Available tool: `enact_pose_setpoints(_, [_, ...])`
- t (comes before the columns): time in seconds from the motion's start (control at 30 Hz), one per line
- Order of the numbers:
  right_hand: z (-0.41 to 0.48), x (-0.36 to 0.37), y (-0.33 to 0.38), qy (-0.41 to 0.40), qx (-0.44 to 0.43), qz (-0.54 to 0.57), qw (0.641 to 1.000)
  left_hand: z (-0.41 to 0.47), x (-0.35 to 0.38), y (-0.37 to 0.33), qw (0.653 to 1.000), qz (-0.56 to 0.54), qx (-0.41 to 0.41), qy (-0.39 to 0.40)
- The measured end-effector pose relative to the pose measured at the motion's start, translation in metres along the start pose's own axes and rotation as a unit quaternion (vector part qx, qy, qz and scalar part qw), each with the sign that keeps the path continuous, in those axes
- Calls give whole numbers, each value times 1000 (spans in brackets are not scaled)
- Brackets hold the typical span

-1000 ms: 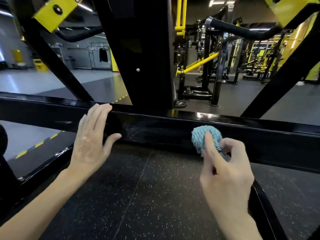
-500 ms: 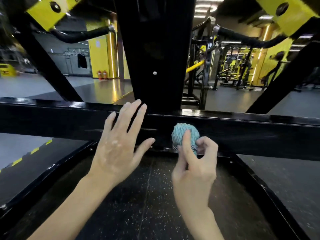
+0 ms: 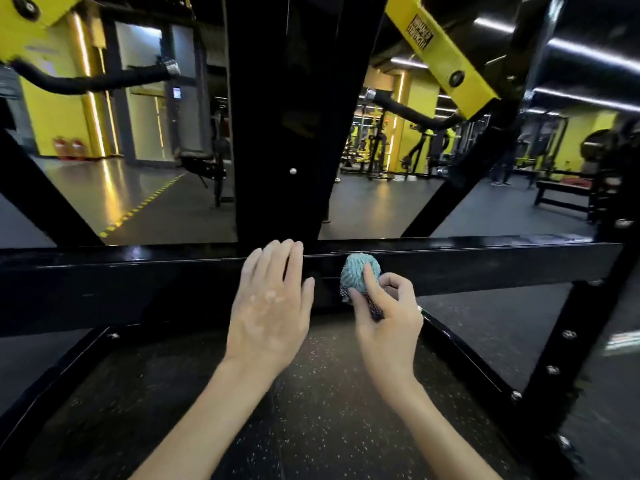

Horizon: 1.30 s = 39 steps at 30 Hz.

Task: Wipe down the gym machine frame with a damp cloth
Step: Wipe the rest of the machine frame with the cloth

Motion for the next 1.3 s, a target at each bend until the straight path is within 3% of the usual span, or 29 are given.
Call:
enact_pose_setpoints(0.1, [-1, 6, 12, -13, 20, -23, 999, 0, -1, 5, 1000, 7, 20, 21])
enact_pose_setpoints(0.27, [-1, 23, 36, 17, -35, 11, 999, 1, -1, 6, 998, -40, 8, 41])
enact_pose_setpoints(0.33, [1, 19, 34, 34, 8, 60, 998, 2, -3, 6, 997, -63, 6, 54])
enact_pose_setpoints(0.4, [6, 12, 26, 76, 122, 160, 977, 0, -8, 7, 992, -108, -8, 63])
enact_pose_setpoints(0.43, [8, 8, 23, 100, 191, 229, 949, -1, -12, 7, 986, -151, -22, 66])
enact_pose_setpoints(0.5, [10, 4, 16, 127, 314, 389, 857, -3, -23, 5, 962, -256, -76, 66])
enact_pose_setpoints(0.57, [12, 2, 17, 164, 380, 518, 749, -6, -28, 1, 919, -350, -154, 94])
enact_pose_setpoints(0.6, [14, 1, 19, 194, 383, 556, 711, -8, -27, -3, 895, -385, -189, 119])
enact_pose_setpoints(0.7, [19, -2, 21, 237, 372, 597, 671, -11, -26, -16, 856, -427, -236, 170])
enact_pose_setpoints(0.8, [20, -8, 16, 227, 376, 592, 676, -12, -26, -22, 838, -444, -252, 194])
enact_pose_setpoints(0.87, [18, -13, 13, 231, 359, 572, 700, -13, -25, -24, 843, -429, -255, 202])
enact_pose_setpoints(1.0, [18, -26, -5, 217, 263, 425, 839, -12, -20, -29, 826, -426, -245, 278])
enact_pose_setpoints(1.1, [28, -33, -19, 241, 167, 293, 910, -9, -21, -31, 826, -407, -210, 327])
enact_pose_setpoints(1.2, [37, -35, -28, 227, 140, 236, 934, -4, -22, -32, 865, -365, -156, 307])
enact_pose_setpoints(1.3, [41, -36, -31, 160, 125, 191, 960, 2, -23, -39, 949, -263, -20, 170])
Point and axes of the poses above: each hand's wrist, its own z-axis towards the middle knuckle, its own x-axis out of the palm, y = z × x, the point moved 5 cm from there along z, towards the middle knuckle, and after that the axes turned 13 degrees about -x, right-handed, at the moved point
